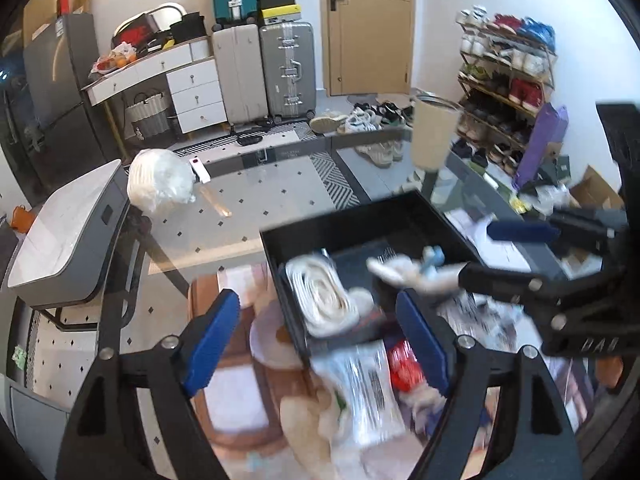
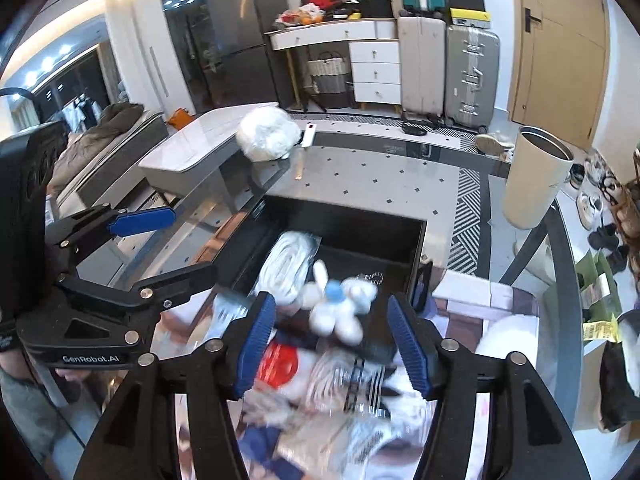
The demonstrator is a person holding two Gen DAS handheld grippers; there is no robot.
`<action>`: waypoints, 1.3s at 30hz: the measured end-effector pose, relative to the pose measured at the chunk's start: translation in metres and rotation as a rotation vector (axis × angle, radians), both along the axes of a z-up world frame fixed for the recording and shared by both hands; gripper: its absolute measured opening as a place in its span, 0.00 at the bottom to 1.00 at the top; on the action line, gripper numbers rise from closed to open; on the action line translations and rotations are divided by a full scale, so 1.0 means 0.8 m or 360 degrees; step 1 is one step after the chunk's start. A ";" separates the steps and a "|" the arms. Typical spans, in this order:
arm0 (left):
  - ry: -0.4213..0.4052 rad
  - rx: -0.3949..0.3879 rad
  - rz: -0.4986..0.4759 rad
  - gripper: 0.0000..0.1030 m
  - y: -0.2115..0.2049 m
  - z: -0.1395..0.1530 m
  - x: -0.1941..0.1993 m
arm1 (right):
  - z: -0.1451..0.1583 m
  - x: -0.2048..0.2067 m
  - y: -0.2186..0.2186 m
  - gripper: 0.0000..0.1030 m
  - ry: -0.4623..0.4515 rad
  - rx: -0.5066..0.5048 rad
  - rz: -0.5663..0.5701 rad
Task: Organize soft objects
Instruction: 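Grasp a white packet with the left gripper while the right gripper grasps a white printed packet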
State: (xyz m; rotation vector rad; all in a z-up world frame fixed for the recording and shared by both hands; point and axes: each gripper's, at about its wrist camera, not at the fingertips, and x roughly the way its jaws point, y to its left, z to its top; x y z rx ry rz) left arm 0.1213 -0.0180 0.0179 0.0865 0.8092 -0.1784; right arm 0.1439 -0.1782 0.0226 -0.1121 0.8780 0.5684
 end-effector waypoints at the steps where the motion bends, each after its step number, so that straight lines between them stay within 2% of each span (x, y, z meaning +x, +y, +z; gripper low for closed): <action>1: 0.0006 0.0009 -0.0011 0.82 0.000 -0.001 -0.007 | -0.001 -0.009 0.000 0.61 -0.0005 -0.0019 0.0029; 4: 0.0057 0.0048 -0.0081 0.83 -0.005 -0.017 -0.032 | -0.013 -0.028 -0.001 0.61 0.0018 -0.0100 0.0111; 7: 0.0153 0.0036 -0.0140 0.83 -0.009 -0.044 -0.043 | -0.033 -0.047 -0.001 0.61 0.0079 -0.0187 0.0215; 9: 0.0219 0.0051 -0.0177 0.83 -0.017 -0.061 -0.046 | -0.047 -0.051 -0.010 0.61 0.0157 -0.0208 0.0178; 13: 0.0260 0.0109 -0.0194 0.78 -0.028 -0.081 -0.042 | -0.062 -0.047 -0.031 0.61 0.0290 -0.0104 0.0051; 15: 0.0267 0.0122 -0.0186 0.72 -0.032 -0.086 -0.040 | -0.078 -0.038 -0.042 0.61 0.0431 -0.0006 -0.0017; 16: 0.0271 0.0127 -0.0186 0.61 -0.032 -0.088 -0.041 | -0.087 -0.033 -0.044 0.61 0.0492 0.0014 -0.0041; 17: 0.0282 0.0131 -0.0190 0.45 -0.035 -0.091 -0.039 | -0.091 -0.030 -0.044 0.61 0.0517 0.0009 -0.0061; 19: 0.0295 0.0138 -0.0197 0.37 -0.039 -0.093 -0.036 | -0.098 -0.027 -0.045 0.67 0.0528 -0.0009 -0.0095; 20: 0.0313 0.0152 -0.0209 0.24 -0.043 -0.096 -0.036 | -0.099 -0.026 -0.044 0.71 0.0541 -0.0013 -0.0095; 23: 0.0310 0.0222 -0.0212 0.13 -0.048 -0.104 -0.039 | -0.105 -0.029 -0.043 0.75 0.0568 -0.0049 -0.0087; 24: 0.0292 0.0237 -0.0211 0.13 -0.048 -0.102 -0.042 | -0.104 -0.032 -0.043 0.75 0.0564 -0.0055 -0.0074; 26: 0.0325 0.0137 -0.0238 0.12 -0.041 -0.095 -0.044 | -0.103 -0.035 -0.043 0.75 0.0566 -0.0071 -0.0045; 28: 0.0338 0.0063 -0.0252 0.12 -0.032 -0.087 -0.050 | -0.098 -0.044 -0.044 0.69 0.0553 -0.0078 0.0005; 30: 0.0325 0.0077 -0.0261 0.12 -0.029 -0.083 -0.060 | -0.094 -0.055 -0.040 0.53 0.0514 -0.0100 0.0073; 31: 0.0330 0.0074 -0.0269 0.12 -0.026 -0.084 -0.067 | -0.091 -0.058 -0.038 0.50 0.0495 -0.0120 0.0085; 32: 0.0342 0.0063 -0.0279 0.12 -0.025 -0.084 -0.071 | -0.083 -0.066 -0.035 0.36 0.0452 -0.0141 0.0110; 35: 0.0365 0.0030 -0.0315 0.12 -0.025 -0.085 -0.093 | -0.067 -0.085 -0.025 0.34 0.0359 -0.0187 0.0169; 37: 0.0373 0.0044 -0.0330 0.13 -0.026 -0.090 -0.105 | -0.061 -0.091 -0.015 0.34 0.0348 -0.0167 0.0199; 39: 0.0392 0.0074 -0.0345 0.21 -0.033 -0.097 -0.111 | -0.054 -0.097 -0.008 0.34 0.0312 -0.0157 0.0239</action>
